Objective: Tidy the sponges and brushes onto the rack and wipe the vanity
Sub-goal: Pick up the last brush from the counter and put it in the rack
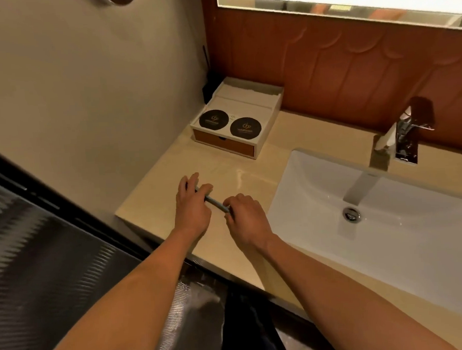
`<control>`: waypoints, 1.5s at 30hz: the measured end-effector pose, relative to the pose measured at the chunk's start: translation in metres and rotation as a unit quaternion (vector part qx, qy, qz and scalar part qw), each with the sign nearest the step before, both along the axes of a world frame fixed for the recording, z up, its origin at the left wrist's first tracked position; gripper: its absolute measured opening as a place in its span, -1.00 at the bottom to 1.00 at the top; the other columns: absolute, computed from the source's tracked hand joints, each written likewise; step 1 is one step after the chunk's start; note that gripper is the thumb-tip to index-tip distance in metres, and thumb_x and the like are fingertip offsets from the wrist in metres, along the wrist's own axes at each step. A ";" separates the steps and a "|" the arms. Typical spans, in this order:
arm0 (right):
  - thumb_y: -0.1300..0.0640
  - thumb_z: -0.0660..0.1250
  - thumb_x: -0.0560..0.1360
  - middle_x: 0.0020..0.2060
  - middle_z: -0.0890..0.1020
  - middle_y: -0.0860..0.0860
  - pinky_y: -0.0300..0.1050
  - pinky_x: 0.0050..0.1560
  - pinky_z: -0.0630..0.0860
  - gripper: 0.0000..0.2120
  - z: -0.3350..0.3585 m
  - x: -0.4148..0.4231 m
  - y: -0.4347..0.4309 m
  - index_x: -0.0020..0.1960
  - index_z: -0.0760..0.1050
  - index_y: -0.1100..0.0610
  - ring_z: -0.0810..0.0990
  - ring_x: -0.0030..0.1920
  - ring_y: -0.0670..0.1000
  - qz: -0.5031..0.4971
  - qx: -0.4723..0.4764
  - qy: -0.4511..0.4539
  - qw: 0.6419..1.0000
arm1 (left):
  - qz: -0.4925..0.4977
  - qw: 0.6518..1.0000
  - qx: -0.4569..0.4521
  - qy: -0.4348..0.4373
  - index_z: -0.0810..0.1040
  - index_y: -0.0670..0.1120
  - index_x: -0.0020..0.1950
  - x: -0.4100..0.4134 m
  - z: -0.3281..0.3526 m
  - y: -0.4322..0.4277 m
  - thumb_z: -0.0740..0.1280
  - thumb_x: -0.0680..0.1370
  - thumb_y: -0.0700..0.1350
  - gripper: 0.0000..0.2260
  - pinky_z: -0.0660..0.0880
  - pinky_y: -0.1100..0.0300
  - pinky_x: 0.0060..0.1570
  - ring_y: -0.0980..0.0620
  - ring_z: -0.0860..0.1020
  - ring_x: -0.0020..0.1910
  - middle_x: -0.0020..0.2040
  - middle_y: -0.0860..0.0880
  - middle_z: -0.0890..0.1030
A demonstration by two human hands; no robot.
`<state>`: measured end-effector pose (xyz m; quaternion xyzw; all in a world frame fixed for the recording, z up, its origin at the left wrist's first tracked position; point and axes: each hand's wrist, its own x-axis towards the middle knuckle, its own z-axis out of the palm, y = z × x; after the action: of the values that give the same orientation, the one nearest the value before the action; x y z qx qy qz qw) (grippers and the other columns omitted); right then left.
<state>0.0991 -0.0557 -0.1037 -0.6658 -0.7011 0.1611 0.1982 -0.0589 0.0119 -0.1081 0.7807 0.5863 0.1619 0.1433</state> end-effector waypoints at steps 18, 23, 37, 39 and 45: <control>0.16 0.11 0.68 0.07 0.49 0.10 0.00 0.10 0.41 -0.81 0.037 0.175 -0.106 0.19 0.46 0.17 0.42 0.05 0.09 -0.211 0.012 0.036 0.977 | -0.182 0.980 -0.073 -0.015 0.36 0.05 0.52 0.145 0.036 -0.051 0.25 0.64 0.14 -0.54 0.53 0.01 0.23 -0.04 0.52 0.29 0.49 0.04 0.33; 0.11 0.12 0.68 0.10 0.48 0.05 -0.01 0.14 0.46 -0.83 0.052 0.236 -0.172 0.19 0.44 0.11 0.40 0.09 0.06 -0.294 0.019 0.045 0.955 | -0.274 0.952 -0.117 -0.076 0.30 -0.06 0.55 0.225 0.048 -0.095 0.24 0.66 0.03 -0.53 0.43 0.08 0.33 -0.03 0.46 0.36 0.49 -0.01 0.30; 0.01 0.26 0.63 0.08 0.50 -0.07 -0.04 0.07 0.47 -0.77 0.064 0.368 -0.345 0.28 0.47 -0.04 0.41 0.10 0.00 -0.441 0.062 -0.039 0.895 | -0.408 0.899 -0.128 -0.097 0.33 -0.12 0.52 0.431 0.072 -0.223 0.22 0.68 0.00 -0.56 0.37 0.04 0.39 -0.11 0.45 0.34 0.44 -0.12 0.37; 0.02 0.26 0.64 0.07 0.51 -0.08 -0.02 0.08 0.50 -0.78 0.063 0.384 -0.366 0.27 0.46 -0.03 0.42 0.09 -0.01 -0.465 0.064 -0.053 0.881 | -0.447 0.880 -0.141 -0.078 0.23 -0.14 0.58 0.453 0.078 -0.241 0.20 0.69 0.00 -0.51 0.35 0.06 0.42 -0.10 0.44 0.39 0.51 -0.14 0.29; 0.05 0.27 0.64 0.04 0.55 0.02 -0.04 -0.01 0.42 -0.78 0.053 0.427 -0.404 0.24 0.50 0.09 0.39 0.00 0.01 -0.556 0.083 -0.064 0.825 | -0.494 0.856 -0.143 -0.055 0.07 -0.11 0.62 0.512 0.092 -0.288 0.19 0.68 -0.03 -0.44 0.41 -0.01 0.39 -0.15 0.40 0.45 0.61 -0.12 0.15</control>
<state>0.5261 -0.4602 -0.0509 -0.9325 -0.2344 -0.0783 0.2632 0.4530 -0.2762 -0.0163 0.9285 0.1317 0.0271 0.3461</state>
